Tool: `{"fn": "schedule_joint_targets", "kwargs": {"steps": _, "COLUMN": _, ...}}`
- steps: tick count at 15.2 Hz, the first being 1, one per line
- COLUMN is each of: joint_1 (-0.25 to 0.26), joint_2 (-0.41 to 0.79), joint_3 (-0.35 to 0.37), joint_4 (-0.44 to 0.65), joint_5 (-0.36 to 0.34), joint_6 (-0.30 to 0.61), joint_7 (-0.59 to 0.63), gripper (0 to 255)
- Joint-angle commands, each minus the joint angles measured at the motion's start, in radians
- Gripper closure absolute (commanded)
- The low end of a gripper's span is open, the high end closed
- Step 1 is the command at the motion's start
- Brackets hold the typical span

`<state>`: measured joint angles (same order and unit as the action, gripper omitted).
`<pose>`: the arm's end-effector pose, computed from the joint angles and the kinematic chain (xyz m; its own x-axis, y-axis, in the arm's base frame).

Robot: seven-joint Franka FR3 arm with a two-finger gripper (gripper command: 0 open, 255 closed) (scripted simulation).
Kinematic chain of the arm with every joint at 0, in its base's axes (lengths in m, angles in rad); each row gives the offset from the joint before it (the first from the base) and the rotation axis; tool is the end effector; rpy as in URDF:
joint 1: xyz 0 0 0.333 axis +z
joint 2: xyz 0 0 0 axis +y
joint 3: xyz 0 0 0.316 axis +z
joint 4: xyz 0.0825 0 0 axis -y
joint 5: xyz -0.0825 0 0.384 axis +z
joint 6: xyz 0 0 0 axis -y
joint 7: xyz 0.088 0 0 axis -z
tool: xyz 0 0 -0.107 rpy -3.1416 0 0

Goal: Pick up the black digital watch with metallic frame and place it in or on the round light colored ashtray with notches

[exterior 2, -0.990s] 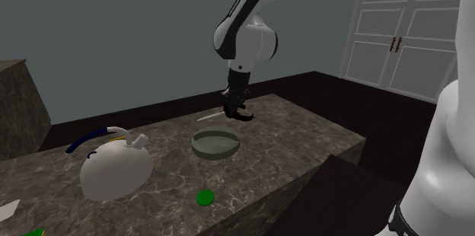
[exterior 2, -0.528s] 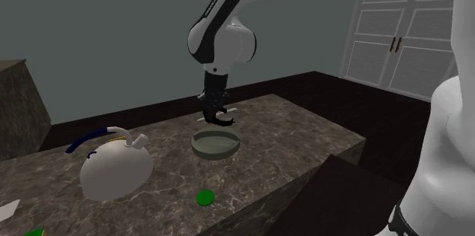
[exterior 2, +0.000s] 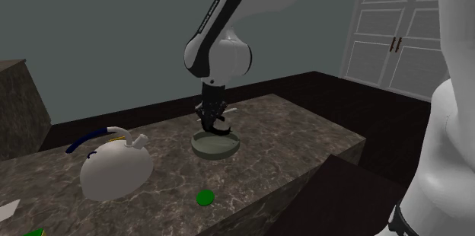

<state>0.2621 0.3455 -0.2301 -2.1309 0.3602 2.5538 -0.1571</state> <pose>0.5824 0.0155 0.2563 0.9911 -0.0915 0.0970 -0.0782 -0.9880 -0.1334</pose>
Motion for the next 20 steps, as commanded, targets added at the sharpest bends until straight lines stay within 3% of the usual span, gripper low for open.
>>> {"fn": "schedule_joint_targets", "kwargs": {"steps": 1, "joint_1": -0.005, "joint_2": 0.02, "joint_3": 0.008, "joint_4": -0.002, "joint_5": 0.014, "joint_6": 0.021, "joint_7": -0.012, "gripper": 255}}
{"fn": "schedule_joint_targets", "kwargs": {"steps": 8, "joint_1": -0.027, "joint_2": 0.098, "joint_3": 0.04, "joint_4": 0.005, "joint_5": 0.065, "joint_6": 0.089, "joint_7": -0.056, "gripper": 255}}
{"fn": "schedule_joint_targets", "kwargs": {"steps": 15, "joint_1": -0.027, "joint_2": 0.098, "joint_3": 0.04, "joint_4": 0.005, "joint_5": 0.065, "joint_6": 0.089, "joint_7": -0.056, "gripper": 255}}
{"fn": "schedule_joint_targets", "kwargs": {"steps": 16, "joint_1": -0.027, "joint_2": 0.098, "joint_3": 0.04, "joint_4": 0.005, "joint_5": 0.065, "joint_6": 0.089, "joint_7": -0.056, "gripper": 0}}
{"fn": "schedule_joint_targets", "kwargs": {"steps": 20, "joint_1": -0.027, "joint_2": 0.098, "joint_3": 0.04, "joint_4": 0.005, "joint_5": 0.065, "joint_6": 0.089, "joint_7": -0.056, "gripper": 0}}
